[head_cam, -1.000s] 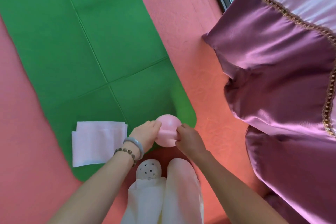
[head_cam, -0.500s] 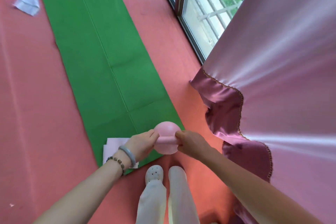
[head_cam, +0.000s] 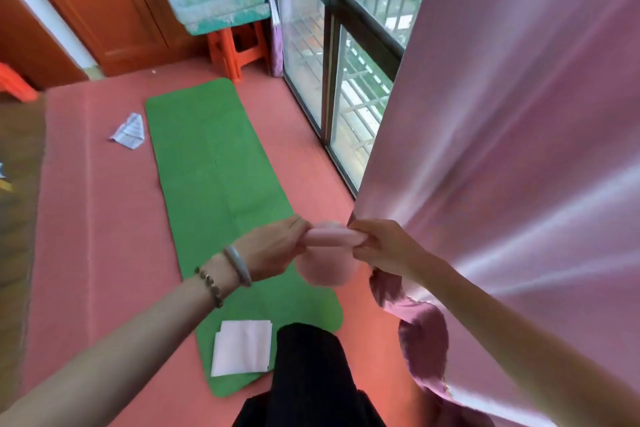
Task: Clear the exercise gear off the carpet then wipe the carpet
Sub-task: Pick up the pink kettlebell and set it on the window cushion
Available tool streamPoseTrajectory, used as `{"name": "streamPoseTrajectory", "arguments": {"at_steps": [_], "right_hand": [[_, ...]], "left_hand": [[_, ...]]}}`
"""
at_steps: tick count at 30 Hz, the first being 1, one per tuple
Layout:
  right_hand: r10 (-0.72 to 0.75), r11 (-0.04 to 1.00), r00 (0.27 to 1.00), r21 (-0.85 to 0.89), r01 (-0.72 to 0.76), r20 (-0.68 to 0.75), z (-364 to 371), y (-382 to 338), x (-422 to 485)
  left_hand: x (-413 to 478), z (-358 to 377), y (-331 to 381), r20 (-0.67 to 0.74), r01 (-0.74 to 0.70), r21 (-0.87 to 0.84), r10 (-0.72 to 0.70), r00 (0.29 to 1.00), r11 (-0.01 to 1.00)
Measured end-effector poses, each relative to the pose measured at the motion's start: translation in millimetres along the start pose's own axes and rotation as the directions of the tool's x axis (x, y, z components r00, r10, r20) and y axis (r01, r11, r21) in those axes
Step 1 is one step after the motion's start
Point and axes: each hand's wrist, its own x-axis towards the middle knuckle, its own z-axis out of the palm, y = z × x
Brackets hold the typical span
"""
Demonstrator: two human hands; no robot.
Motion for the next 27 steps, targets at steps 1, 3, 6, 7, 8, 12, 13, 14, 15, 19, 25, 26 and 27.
{"name": "streamPoseTrajectory", "arguments": {"at_steps": [1, 3, 6, 7, 8, 12, 13, 14, 15, 19, 25, 26, 27], "right_hand": [[-0.003, 1.0, 1.0, 0.004, 0.003, -0.019, -12, -11, -9], [-0.008, 1.0, 0.999, -0.024, 0.007, -0.046, -33, -30, -27], [0.002, 0.995, 0.996, -0.098, -0.01, -0.084, -53, -52, -54], [0.017, 0.994, 0.995, -0.102, -0.028, -0.103, -56, -57, -64], [0.041, 0.993, 0.992, -0.101, -0.054, -0.121, -57, -61, -74], [0.138, 0.983, 0.965, -0.088, -0.161, -0.222, -43, -72, -118], [0.166, 0.978, 0.953, -0.083, -0.192, -0.252, -37, -74, -130], [0.198, 0.97, 0.937, -0.078, -0.229, -0.288, -32, -78, -143], [0.235, 0.96, 0.915, -0.071, -0.272, -0.329, -26, -82, -156], [0.389, 0.9, 0.795, 0.009, -0.435, -0.465, 6, -96, -217], [0.592, 0.751, 0.553, 0.154, -0.642, -0.587, 52, -122, -318], [0.615, 0.727, 0.512, 0.181, -0.663, -0.599, 58, -127, -335], [0.641, 0.7, 0.466, 0.216, -0.681, -0.61, 65, -131, -351]], "left_hand": [[-3, -13, 8, -0.04, -0.047, 0.005, 0.047, 0.998, 0.999], [-6, -37, 22, -0.085, -0.134, 0.003, 0.134, 0.987, 0.991], [-4, -62, 40, -0.044, -0.225, 0.009, 0.225, 0.973, 0.974], [-3, -65, 45, -0.023, -0.256, 0.029, 0.257, 0.966, 0.966], [-2, -67, 49, -0.01, -0.281, 0.049, 0.282, 0.959, 0.958], [2, -70, 68, 0.099, -0.362, 0.045, 0.356, 0.929, 0.931], [2, -68, 75, 0.123, -0.385, 0.051, 0.377, 0.918, 0.921], [3, -65, 81, 0.153, -0.414, 0.066, 0.401, 0.903, 0.908], [3, -63, 89, 0.182, -0.452, 0.078, 0.433, 0.883, 0.889], [4, -52, 127, 0.27, -0.656, 0.095, 0.615, 0.741, 0.749], [-12, -17, 210, 0.413, -0.853, 0.005, 0.775, 0.477, 0.522], [-15, -10, 224, 0.42, -0.878, -0.02, 0.801, 0.426, 0.478], [-19, -3, 238, 0.423, -0.901, -0.042, 0.825, 0.375, 0.431]]}}
